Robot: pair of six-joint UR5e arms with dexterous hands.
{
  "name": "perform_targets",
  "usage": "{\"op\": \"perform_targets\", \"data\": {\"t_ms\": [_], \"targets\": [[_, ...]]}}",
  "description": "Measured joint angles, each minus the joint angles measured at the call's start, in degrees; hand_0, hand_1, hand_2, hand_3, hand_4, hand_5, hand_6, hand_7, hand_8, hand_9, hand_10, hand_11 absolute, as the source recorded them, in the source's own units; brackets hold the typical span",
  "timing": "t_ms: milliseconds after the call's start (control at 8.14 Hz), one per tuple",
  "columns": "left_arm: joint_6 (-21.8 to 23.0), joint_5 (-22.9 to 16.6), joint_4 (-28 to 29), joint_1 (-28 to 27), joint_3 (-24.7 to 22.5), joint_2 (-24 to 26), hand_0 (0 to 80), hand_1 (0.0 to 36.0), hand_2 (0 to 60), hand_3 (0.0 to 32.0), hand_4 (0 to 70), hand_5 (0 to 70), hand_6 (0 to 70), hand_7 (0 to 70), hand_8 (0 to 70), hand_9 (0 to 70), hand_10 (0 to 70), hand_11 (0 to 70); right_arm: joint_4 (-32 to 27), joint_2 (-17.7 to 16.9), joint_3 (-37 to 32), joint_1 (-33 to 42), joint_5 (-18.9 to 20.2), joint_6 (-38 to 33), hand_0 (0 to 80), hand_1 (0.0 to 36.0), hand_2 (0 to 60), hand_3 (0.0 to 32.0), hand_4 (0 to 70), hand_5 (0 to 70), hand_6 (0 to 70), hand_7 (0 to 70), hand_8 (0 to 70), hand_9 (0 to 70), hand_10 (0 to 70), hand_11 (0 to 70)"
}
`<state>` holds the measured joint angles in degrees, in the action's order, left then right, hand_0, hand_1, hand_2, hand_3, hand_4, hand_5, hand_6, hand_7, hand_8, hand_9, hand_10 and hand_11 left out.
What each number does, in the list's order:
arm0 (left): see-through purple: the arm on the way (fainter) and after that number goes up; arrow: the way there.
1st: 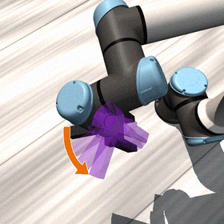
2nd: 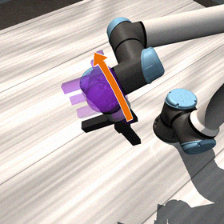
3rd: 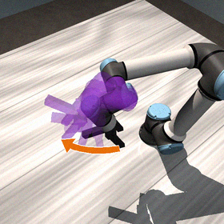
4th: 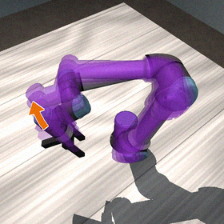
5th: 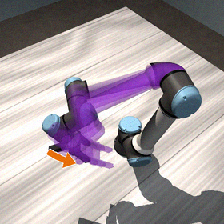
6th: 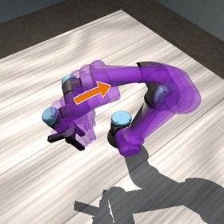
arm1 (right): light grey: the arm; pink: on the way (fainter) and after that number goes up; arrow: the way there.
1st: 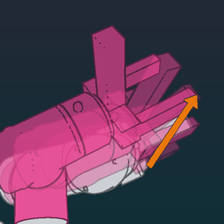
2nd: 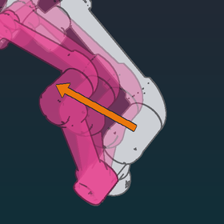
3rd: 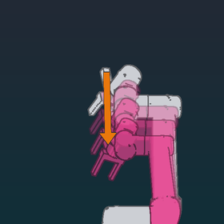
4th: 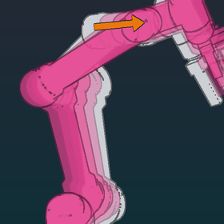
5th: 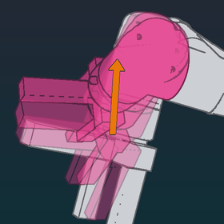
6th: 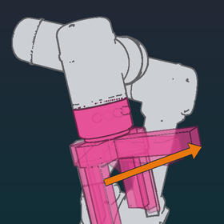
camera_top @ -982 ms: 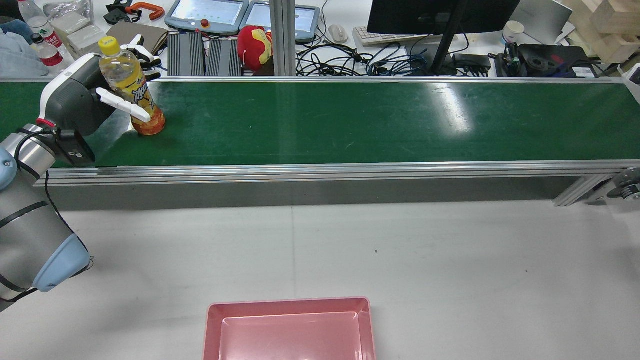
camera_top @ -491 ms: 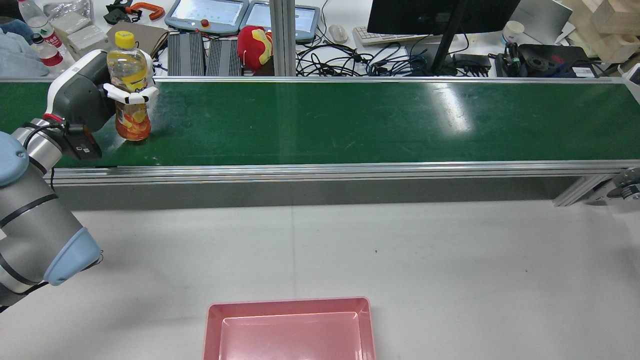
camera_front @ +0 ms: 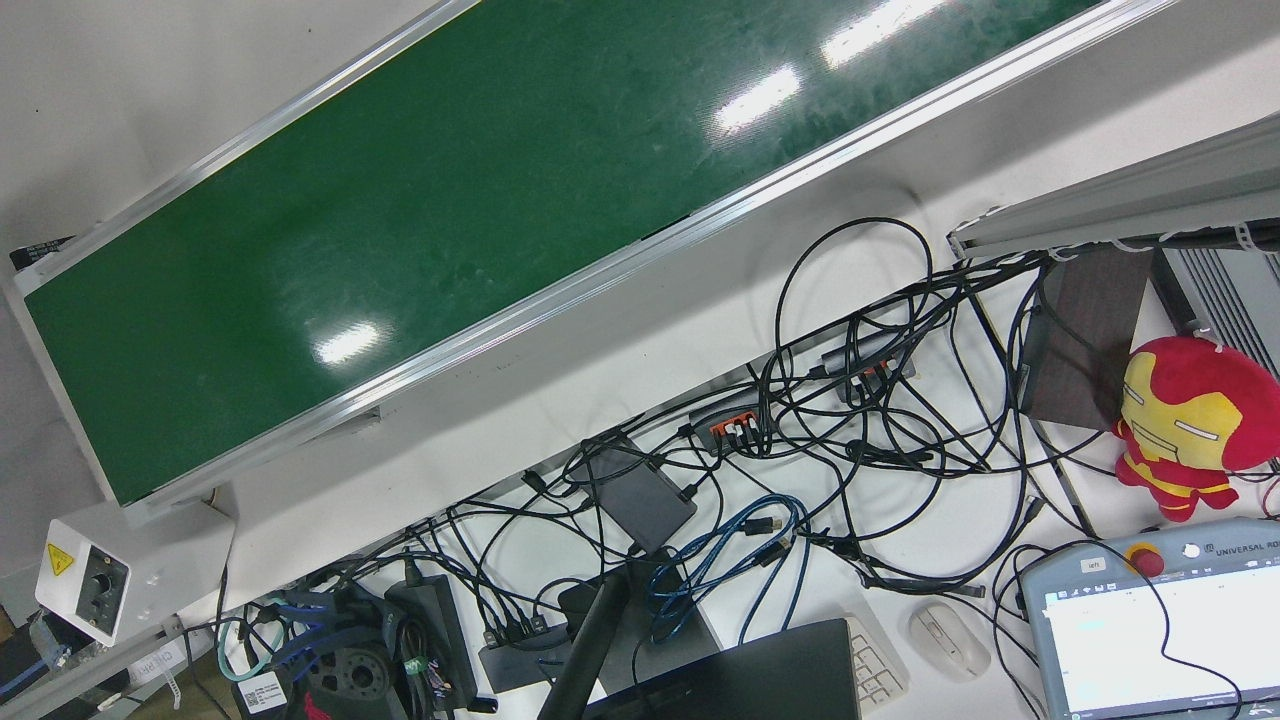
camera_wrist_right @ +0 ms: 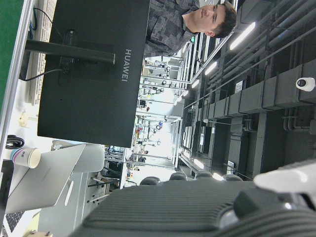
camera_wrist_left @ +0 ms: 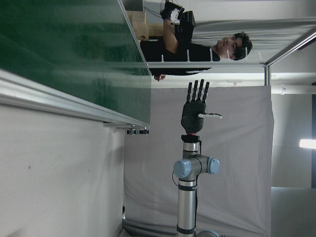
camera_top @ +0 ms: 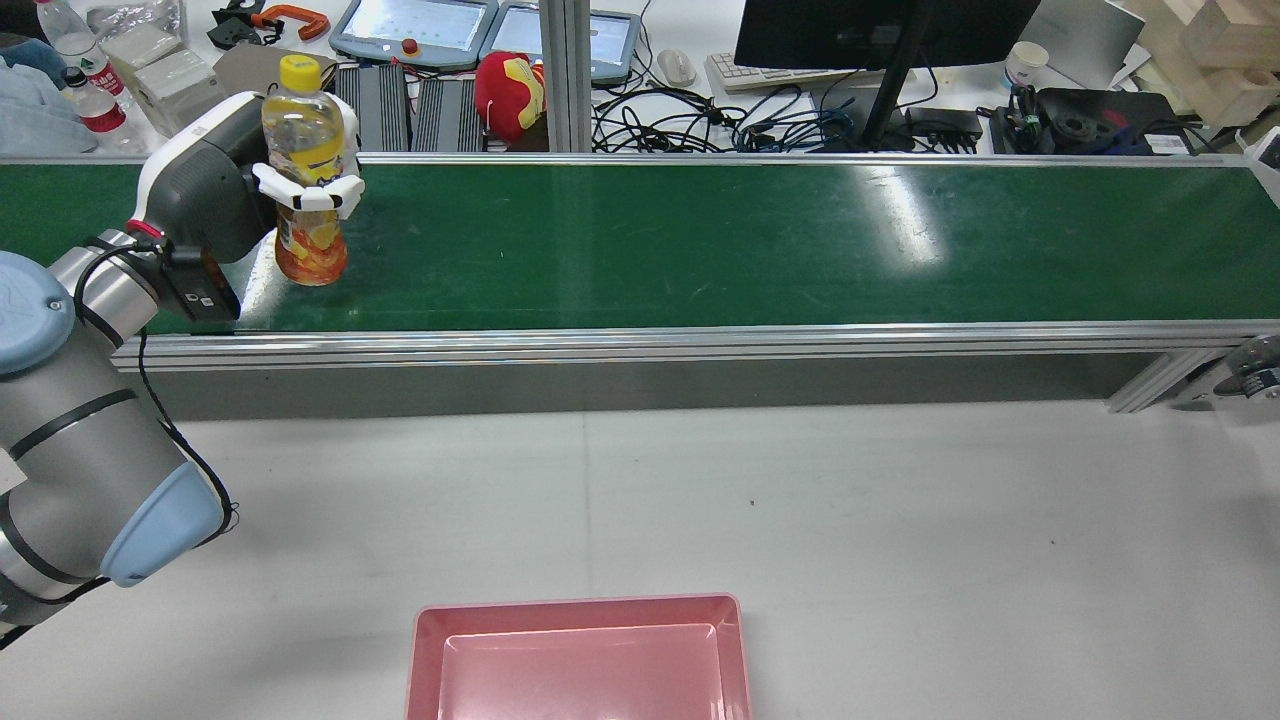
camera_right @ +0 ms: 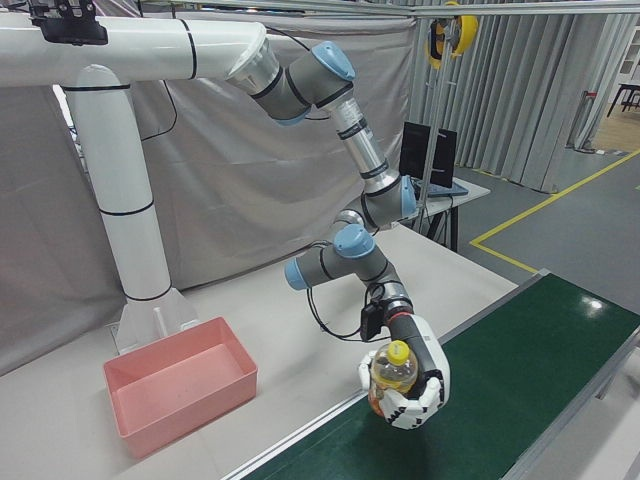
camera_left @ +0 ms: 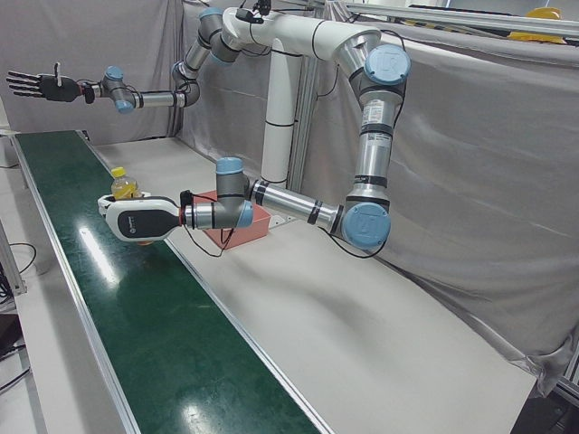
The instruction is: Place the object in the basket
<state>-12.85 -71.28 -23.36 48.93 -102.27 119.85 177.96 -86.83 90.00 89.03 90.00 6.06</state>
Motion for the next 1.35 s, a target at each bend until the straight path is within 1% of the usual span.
{"op": "perform_targets", "data": {"t_ms": [123,246,491,737,860,982,1105,1228,1351], "targets": [[-0.24,-1.63,-2.05,-2.05,-2.72,0.46,78.6,36.0,60.0,0.0,67.4,70.0,70.0,70.0,70.0,70.0,70.0,70.0,0.01,0.00,0.00,-0.02,0.02,0.00,0.0,0.0,0.0,0.0,0.0,0.0,0.0,0.0,0.0,0.0,0.0,0.0],[-0.60,-2.54,-4.41,-5.05,-5.81,0.68,74.4,36.0,60.0,0.0,66.8,70.0,70.0,70.0,70.0,70.0,70.0,70.0,0.02,0.00,0.00,-0.02,0.03,0.00,0.0,0.0,0.0,0.0,0.0,0.0,0.0,0.0,0.0,0.0,0.0,0.0],[-2.62,-3.16,-7.67,-12.69,-10.67,0.79,66.2,36.0,60.0,0.0,68.8,70.0,70.0,70.0,70.0,70.0,70.0,70.0,0.02,0.00,0.00,-0.01,0.01,0.00,0.0,0.0,0.0,0.0,0.0,0.0,0.0,0.0,0.0,0.0,0.0,0.0],[-3.87,-3.29,-8.98,-19.43,-13.22,0.82,72.2,36.0,60.0,0.0,69.4,70.0,70.0,70.0,70.0,70.0,70.0,70.0,-0.01,0.00,0.00,0.00,0.00,0.00,0.0,0.0,0.0,0.0,0.0,0.0,0.0,0.0,0.0,0.0,0.0,0.0],[-4.42,-3.32,-9.49,-22.53,-14.52,0.82,71.8,36.0,60.0,0.0,70.0,70.0,70.0,70.0,70.0,70.0,70.0,70.0,0.00,0.00,0.00,0.00,0.00,0.00,0.0,0.0,0.0,0.0,0.0,0.0,0.0,0.0,0.0,0.0,0.0,0.0],[-6.39,-3.34,-11.38,-25.41,-16.49,0.82,63.4,36.0,60.0,0.0,70.0,70.0,70.0,70.0,70.0,70.0,70.0,70.0,0.01,0.00,0.00,0.00,0.00,0.00,0.0,0.0,0.0,0.0,0.0,0.0,0.0,0.0,0.0,0.0,0.0,0.0],[-8.77,-3.34,-13.46,-28.03,-18.34,0.82,61.5,36.0,60.0,0.0,70.0,70.0,70.0,70.0,70.0,70.0,70.0,70.0,0.02,0.00,0.00,0.00,0.00,0.00,0.0,0.0,0.0,0.0,0.0,0.0,0.0,0.0,0.0,0.0,0.0,0.0],[-10.03,-3.34,-14.48,-29.94,-19.25,0.76,62.0,36.0,60.0,0.0,70.0,70.0,70.0,70.0,70.0,70.0,68.4,70.0,0.02,0.00,0.00,0.00,0.00,0.00,0.0,0.0,0.0,0.0,0.0,0.0,0.0,0.0,0.0,0.0,0.0,0.0],[-10.76,-3.34,-15.27,-31.64,-19.70,0.70,61.0,36.0,60.0,0.0,68.8,70.0,70.0,70.0,70.0,70.0,60.3,70.0,0.02,0.00,0.00,0.00,0.00,0.00,0.0,0.0,0.0,0.0,0.0,0.0,0.0,0.0,0.0,0.0,0.0,0.0]]}}
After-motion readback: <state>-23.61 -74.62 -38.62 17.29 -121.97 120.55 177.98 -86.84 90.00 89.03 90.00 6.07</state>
